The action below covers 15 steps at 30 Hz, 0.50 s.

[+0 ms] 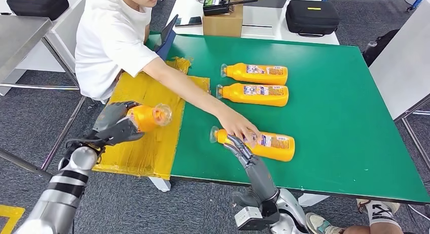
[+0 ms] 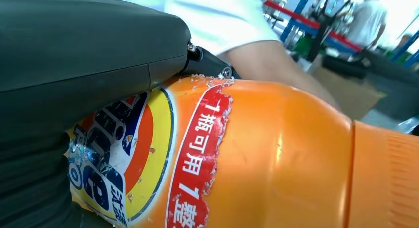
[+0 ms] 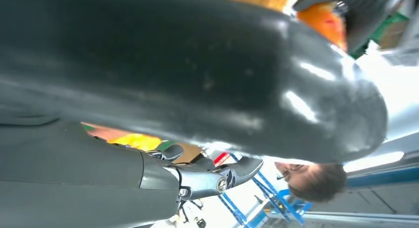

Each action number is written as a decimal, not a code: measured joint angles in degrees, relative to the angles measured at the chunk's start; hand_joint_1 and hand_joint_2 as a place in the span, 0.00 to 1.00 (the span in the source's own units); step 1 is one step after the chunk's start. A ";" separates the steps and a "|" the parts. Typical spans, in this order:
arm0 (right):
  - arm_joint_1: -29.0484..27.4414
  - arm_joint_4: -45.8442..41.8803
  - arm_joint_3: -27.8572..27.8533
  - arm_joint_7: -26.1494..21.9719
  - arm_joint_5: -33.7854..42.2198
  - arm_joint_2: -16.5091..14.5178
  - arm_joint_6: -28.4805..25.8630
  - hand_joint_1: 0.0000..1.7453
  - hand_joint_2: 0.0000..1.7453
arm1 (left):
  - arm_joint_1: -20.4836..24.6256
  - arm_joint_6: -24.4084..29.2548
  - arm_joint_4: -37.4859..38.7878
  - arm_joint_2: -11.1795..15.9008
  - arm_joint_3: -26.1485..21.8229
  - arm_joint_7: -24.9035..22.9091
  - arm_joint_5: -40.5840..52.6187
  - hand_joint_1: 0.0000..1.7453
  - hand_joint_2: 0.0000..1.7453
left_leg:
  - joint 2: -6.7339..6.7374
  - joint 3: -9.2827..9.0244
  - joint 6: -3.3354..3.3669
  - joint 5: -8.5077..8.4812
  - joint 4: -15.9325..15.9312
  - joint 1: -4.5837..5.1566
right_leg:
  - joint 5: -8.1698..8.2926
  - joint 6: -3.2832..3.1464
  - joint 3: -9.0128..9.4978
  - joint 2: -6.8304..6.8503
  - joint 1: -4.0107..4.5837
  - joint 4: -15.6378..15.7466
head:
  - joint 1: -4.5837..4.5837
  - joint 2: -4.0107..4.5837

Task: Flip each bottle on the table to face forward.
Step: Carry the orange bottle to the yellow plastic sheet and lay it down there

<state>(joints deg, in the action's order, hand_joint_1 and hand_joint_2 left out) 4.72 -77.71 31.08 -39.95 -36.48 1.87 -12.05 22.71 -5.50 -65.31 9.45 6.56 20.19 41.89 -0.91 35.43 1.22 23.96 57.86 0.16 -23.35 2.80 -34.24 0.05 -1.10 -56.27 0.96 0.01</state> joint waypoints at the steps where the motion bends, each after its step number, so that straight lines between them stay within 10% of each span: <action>1: 0.29 0.10 0.44 -0.01 0.55 0.07 -0.08 0.00 0.00 | 1.87 -0.85 2.32 0.44 0.97 -0.19 1.34 1.00 1.00 | 0.00 0.00 -0.01 -0.01 0.00 -0.01 | 0.00 0.00 0.01 0.00 0.00 0.00 | 0.00 0.00; 15: 2.22 2.06 3.29 -0.02 3.66 -0.27 -0.82 0.00 0.00 | 14.32 -3.24 26.87 -3.79 15.98 -8.10 8.61 0.99 1.00 | -0.01 -0.01 0.00 0.01 0.01 0.09 | 0.00 0.01 0.04 0.01 -0.06 0.01 | 0.01 -0.01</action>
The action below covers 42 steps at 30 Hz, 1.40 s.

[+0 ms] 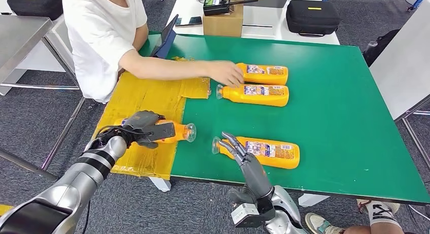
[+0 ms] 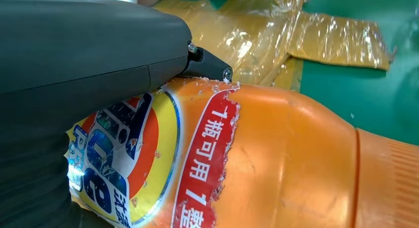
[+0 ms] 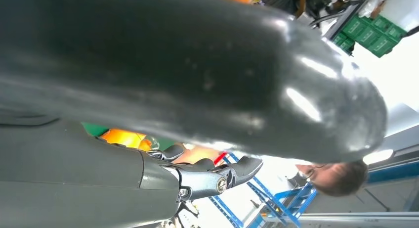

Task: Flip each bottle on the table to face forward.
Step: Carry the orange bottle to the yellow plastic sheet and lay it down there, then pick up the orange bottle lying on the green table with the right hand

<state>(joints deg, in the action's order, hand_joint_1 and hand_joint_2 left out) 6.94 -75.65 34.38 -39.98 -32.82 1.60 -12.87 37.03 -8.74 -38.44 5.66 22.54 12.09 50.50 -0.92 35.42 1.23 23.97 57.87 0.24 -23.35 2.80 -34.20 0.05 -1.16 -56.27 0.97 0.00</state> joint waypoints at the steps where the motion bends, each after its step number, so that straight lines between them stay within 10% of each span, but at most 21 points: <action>1: 0.05 0.12 0.09 0.00 0.05 -0.02 -0.03 0.00 0.00 | 0.51 -0.06 0.89 -0.19 0.39 -0.04 -0.02 0.90 1.00 | 0.00 -0.02 0.00 0.00 0.00 -0.01 | 0.00 0.00 0.01 0.00 0.01 -0.01 | -0.01 0.00; 4: 0.11 0.49 0.24 0.00 0.33 -0.04 -0.29 0.00 0.00 | 1.74 -0.32 3.18 -0.68 1.04 -0.05 -0.73 0.21 1.00 | 0.00 -0.10 -0.01 -0.02 0.00 -0.02 | 0.00 0.00 0.08 0.00 0.02 -0.03 | -0.01 0.01; 6: 0.11 0.79 0.28 0.00 0.70 -0.05 -0.54 0.00 0.00 | 2.27 -0.58 4.34 -1.04 1.09 -0.08 -1.79 0.00 1.00 | 0.00 -0.14 -0.01 -0.03 -0.01 -0.02 | 0.00 0.00 0.13 0.00 0.02 -0.04 | 0.00 0.01; 26: 2.03 4.22 4.04 0.00 7.26 0.29 -4.81 0.00 0.00 | 1.28 -9.97 5.82 -2.37 -2.80 7.32 -21.62 0.00 1.00 | 0.02 -0.08 -0.01 -0.03 -0.01 -0.02 | 0.00 0.00 0.09 -0.01 0.02 -0.05 | -0.01 0.00; 42: 0.70 3.60 4.91 -0.12 5.22 2.66 -6.67 0.00 0.00 | -16.11 -10.15 -29.16 -3.31 -16.37 10.30 -50.70 0.00 1.00 | 0.02 0.03 0.00 0.01 -0.01 -0.02 | -0.02 0.00 -0.07 -0.01 0.01 -0.02 | -0.01 0.00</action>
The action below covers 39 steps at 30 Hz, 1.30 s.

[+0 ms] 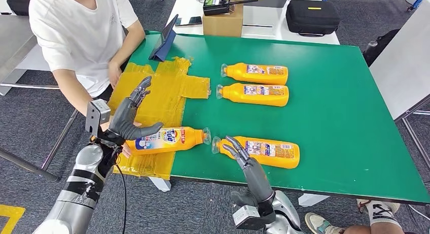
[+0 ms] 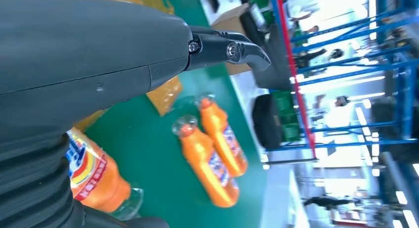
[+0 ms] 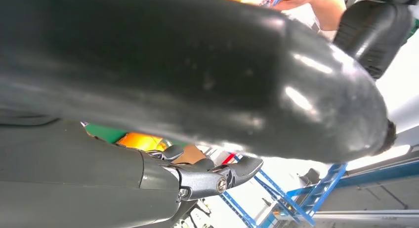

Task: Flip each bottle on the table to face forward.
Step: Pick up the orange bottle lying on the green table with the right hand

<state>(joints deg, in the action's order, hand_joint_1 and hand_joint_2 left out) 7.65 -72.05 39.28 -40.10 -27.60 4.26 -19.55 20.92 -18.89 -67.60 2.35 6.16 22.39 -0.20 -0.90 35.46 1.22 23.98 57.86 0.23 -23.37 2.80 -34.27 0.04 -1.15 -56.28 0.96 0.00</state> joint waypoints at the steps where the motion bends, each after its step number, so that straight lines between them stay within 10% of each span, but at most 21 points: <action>1: -0.16 -0.04 -0.31 0.15 -1.26 0.01 -0.39 0.00 0.00 | -0.56 0.29 -1.20 -0.27 -0.44 -0.05 -0.85 0.00 1.00 | 0.00 0.00 0.00 0.00 0.00 0.00 | 0.00 0.00 0.01 0.00 0.00 0.00 | 0.00 0.00; 5: -1.60 -0.02 -4.29 7.35 -13.44 -0.26 -2.78 0.00 1.00 | -5.04 3.13 -8.11 -2.30 -2.86 0.05 -7.76 0.00 1.00 | 0.04 0.00 0.00 0.00 0.00 0.01 | 0.00 0.00 0.02 -0.01 -0.01 -0.01 | 0.01 0.00; 17: -3.23 -0.02 -20.28 24.33 -30.92 1.34 -0.55 0.00 1.00 | -22.82 6.14 -29.97 -7.95 -6.10 3.88 -11.16 0.00 1.00 | 0.00 0.08 0.05 0.09 0.00 0.04 | -0.02 0.02 -0.04 -0.01 -0.02 0.08 | 0.00 0.00; 39: 5.56 13.02 -22.07 29.35 -34.91 1.38 6.21 0.00 1.00 | -24.78 4.96 -32.85 -9.16 -6.23 3.91 -9.75 0.00 1.00 | 0.01 0.04 0.06 0.04 0.00 0.02 | 0.01 0.02 0.00 -0.02 -0.01 0.03 | 0.01 0.01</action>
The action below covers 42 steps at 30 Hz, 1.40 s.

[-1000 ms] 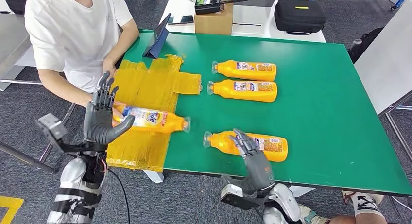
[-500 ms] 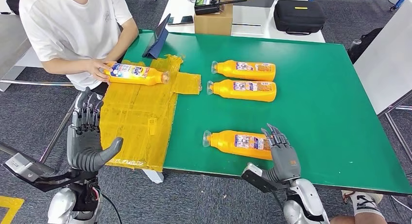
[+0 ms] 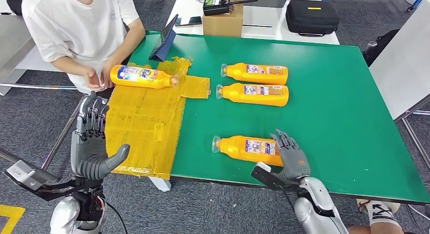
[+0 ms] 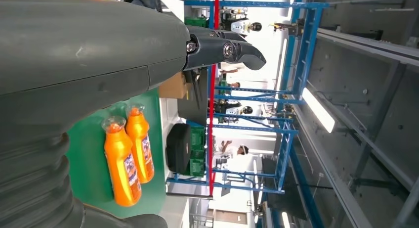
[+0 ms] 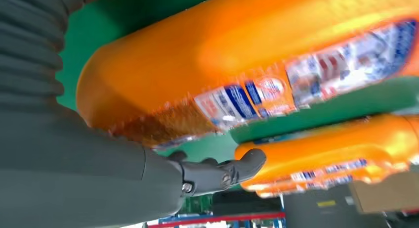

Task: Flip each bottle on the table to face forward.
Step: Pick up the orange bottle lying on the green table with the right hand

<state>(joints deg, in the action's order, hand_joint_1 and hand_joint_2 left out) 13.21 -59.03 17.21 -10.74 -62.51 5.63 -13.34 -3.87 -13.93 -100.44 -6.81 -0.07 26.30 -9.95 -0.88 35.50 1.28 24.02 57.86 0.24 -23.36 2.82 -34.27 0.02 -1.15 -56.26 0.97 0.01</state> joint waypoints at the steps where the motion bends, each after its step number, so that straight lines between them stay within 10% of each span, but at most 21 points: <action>1: 1.10 1.48 0.18 0.31 -0.19 -0.07 0.37 0.00 1.00 | 0.02 -0.01 0.13 -0.01 0.01 -0.07 -0.07 0.00 1.00 | 0.01 -0.02 0.00 0.00 0.00 0.00 | 0.00 0.00 0.01 0.00 0.00 0.00 | 0.00 0.00; 8: 7.46 9.17 2.72 3.04 -2.24 -0.22 3.42 0.00 1.00 | -0.08 -0.02 0.34 -0.01 0.00 -0.57 -0.26 0.00 1.00 | 0.08 -0.16 0.00 0.00 0.00 -0.01 | 0.00 0.00 0.12 -0.01 0.01 0.00 | 0.00 -0.01; 12: 10.69 12.25 4.61 3.51 -1.74 -0.22 6.79 0.93 1.00 | -0.15 -0.10 0.34 -0.01 -0.26 -0.93 -0.42 0.00 1.00 | 0.24 -0.29 0.00 0.00 0.00 -0.01 | 0.03 -0.03 0.19 -0.06 0.01 0.01 | -0.01 -0.01; 13: 11.64 13.11 5.17 3.26 -1.32 -0.20 8.03 0.97 1.00 | -0.14 -0.19 0.35 -0.01 -0.36 -0.95 -0.51 0.00 1.00 | 0.31 -0.34 0.00 0.00 0.00 -0.01 | 0.04 -0.05 0.21 -0.11 0.01 0.02 | -0.01 -0.01; 30: 20.20 22.76 9.26 -9.09 15.12 0.22 19.25 1.00 1.00 | 2.41 -1.05 4.02 0.11 0.36 -0.92 -1.11 0.00 1.00 | 0.59 -0.60 -0.01 -0.01 0.00 -0.03 | 0.21 -0.13 0.34 -0.38 0.05 0.02 | -0.01 -0.01; 42: 7.28 7.97 4.81 -14.39 31.79 -2.87 11.83 1.00 1.00 | -0.49 7.33 7.86 -1.05 6.59 -3.42 6.07 0.00 1.00 | 0.37 -0.18 -0.01 -0.01 0.00 -0.02 | 0.18 -0.11 0.05 -0.34 0.04 0.00 | 0.01 0.00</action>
<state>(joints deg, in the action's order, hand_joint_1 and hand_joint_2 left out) 20.49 -51.05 22.03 -25.13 -30.73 2.76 -1.51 -4.35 -6.60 -92.58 -7.86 6.52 22.88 -3.88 -0.51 35.32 1.27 24.01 57.86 0.22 -23.19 2.71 -34.22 -0.32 -1.11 -56.26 0.97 0.01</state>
